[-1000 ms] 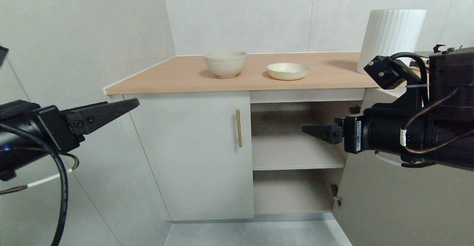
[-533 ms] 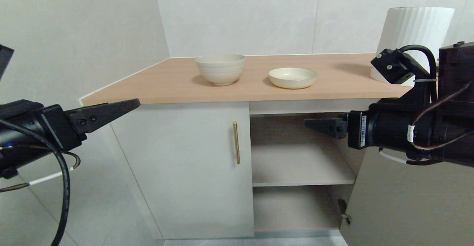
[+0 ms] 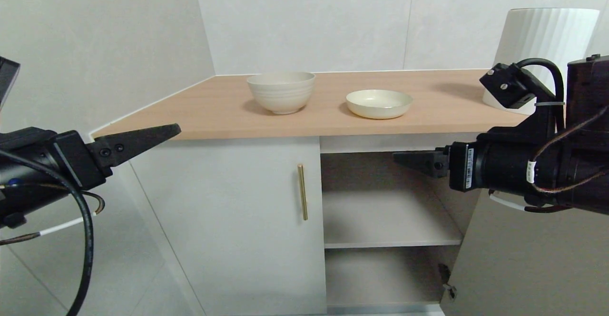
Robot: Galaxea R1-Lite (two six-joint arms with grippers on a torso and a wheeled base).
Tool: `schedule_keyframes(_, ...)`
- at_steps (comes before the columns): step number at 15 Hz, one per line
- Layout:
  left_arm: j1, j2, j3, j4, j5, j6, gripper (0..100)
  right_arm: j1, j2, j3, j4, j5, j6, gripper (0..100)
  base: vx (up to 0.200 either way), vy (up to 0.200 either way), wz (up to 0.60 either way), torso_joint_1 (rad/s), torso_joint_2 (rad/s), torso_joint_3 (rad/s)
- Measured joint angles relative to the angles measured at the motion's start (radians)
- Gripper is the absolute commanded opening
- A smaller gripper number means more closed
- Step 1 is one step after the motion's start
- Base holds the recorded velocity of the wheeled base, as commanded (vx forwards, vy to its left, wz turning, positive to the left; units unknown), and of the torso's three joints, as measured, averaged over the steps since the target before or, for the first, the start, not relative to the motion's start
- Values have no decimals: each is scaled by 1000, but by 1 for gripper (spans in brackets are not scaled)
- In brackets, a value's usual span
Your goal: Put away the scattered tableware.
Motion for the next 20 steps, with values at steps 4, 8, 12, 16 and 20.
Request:
schedule_keyframes(4, 0, 4, 4, 6, -30, 0, 100, -2, 5, 5, -19, 0, -2, 100, 0, 0, 0, 15, -72, -54)
schedule_keyframes(8, 0, 21, 6, 10, -33, 0, 100, -20, 19, 6, -27, 1, -6, 100, 0, 0, 0, 100, -310, -281)
schedule_keyframes(12, -1, 49, 1, 31, -34, 0, 100, -35, 29, 5, -29, 1, -9, 100, 0, 0, 0, 165, -518, -291)
schedule_keyframes(16, -1, 76, 1, 31, -33, 0, 100, -45, 47, 5, -50, 1, -9, 100, 0, 0, 0, 185, -480, -289)
schedule_keyframes(20, -1, 99, 2, 27, -32, 0, 100, -58, 64, 8, -63, 1, -9, 100, 0, 0, 0, 200, -487, -279)
